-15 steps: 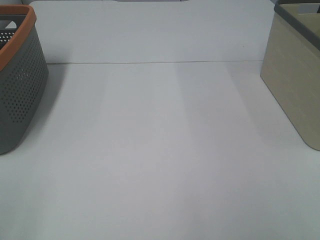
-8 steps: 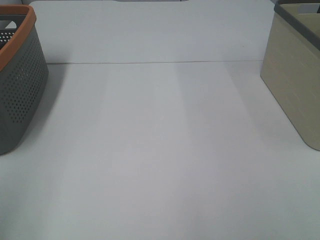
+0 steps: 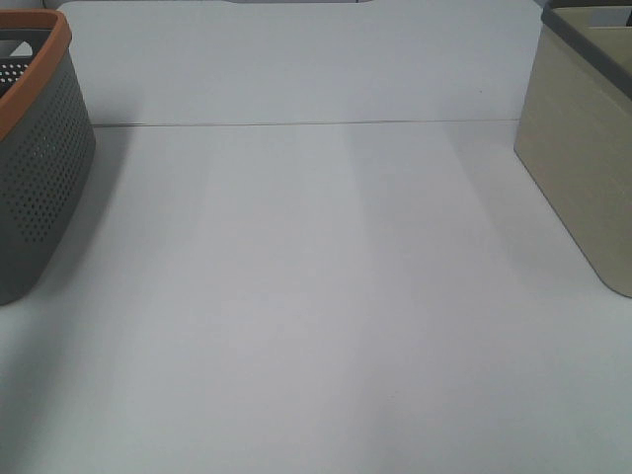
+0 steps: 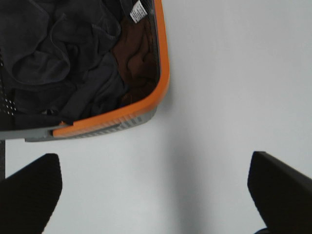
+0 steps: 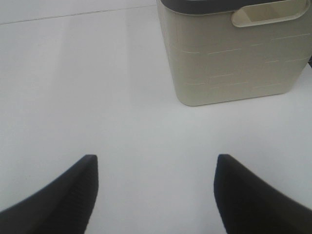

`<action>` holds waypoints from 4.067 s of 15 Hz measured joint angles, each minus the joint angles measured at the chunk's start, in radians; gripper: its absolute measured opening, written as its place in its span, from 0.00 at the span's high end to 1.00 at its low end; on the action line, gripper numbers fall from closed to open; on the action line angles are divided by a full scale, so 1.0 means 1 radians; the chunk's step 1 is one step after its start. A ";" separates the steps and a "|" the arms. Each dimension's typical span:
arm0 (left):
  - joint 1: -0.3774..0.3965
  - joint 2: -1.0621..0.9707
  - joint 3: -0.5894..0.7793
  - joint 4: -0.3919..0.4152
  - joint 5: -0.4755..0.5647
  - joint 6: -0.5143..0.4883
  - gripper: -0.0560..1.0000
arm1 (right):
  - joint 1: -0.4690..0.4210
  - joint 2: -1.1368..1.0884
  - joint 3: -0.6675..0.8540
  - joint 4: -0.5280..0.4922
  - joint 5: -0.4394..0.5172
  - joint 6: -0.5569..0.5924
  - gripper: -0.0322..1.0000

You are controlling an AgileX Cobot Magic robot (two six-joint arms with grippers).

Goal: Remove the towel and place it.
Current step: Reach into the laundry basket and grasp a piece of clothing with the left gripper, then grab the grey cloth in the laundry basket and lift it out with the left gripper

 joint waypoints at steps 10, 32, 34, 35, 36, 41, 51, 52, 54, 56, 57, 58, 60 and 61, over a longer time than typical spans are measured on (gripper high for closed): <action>0.016 0.369 -0.320 0.009 0.000 0.128 0.02 | 0.000 0.000 0.000 0.000 0.000 0.000 0.31; 0.235 0.982 -0.326 0.039 -0.494 0.813 0.03 | 0.000 0.000 0.000 0.000 0.000 0.000 0.31; 0.235 0.998 -0.326 0.036 -0.503 0.826 0.04 | 0.000 0.000 0.000 0.000 0.000 0.000 0.31; 0.235 1.010 -0.326 0.023 -0.504 0.833 0.04 | 0.000 0.000 0.000 0.000 0.000 0.000 0.31; 0.235 1.018 -0.326 0.000 -0.505 0.836 0.05 | 0.000 0.000 0.000 0.000 0.000 0.000 0.31; 0.235 1.024 -0.326 -0.039 -0.528 0.854 0.27 | 0.000 0.000 0.000 0.000 0.000 0.000 0.31; 0.235 1.024 -0.326 -0.039 -0.484 0.854 0.95 | 0.000 0.000 0.000 0.000 0.000 0.000 0.31; 0.235 1.024 -0.326 -0.038 -0.470 0.854 0.95 | 0.000 0.000 0.000 0.000 0.000 0.000 0.31; 0.235 1.016 -0.326 -0.028 -0.451 0.854 0.95 | 0.000 0.000 0.000 0.000 0.000 0.000 0.31; 0.235 0.974 -0.326 -0.014 -0.442 0.854 0.95 | 0.000 0.000 0.000 0.000 0.000 0.000 0.31; 0.235 0.935 -0.326 -0.013 -0.429 0.854 0.95 | 0.000 0.000 0.000 0.000 0.000 0.000 0.31; 0.235 0.884 -0.326 -0.012 -0.404 0.854 0.95 | 0.000 0.000 0.000 0.000 0.000 0.000 0.31; 0.235 0.762 -0.328 -0.012 -0.316 0.854 0.95 | 0.000 0.000 0.000 0.000 0.000 0.000 0.31; 0.235 0.744 -0.328 -0.012 -0.297 0.854 0.95 | 0.000 0.000 0.000 0.000 0.000 0.000 0.31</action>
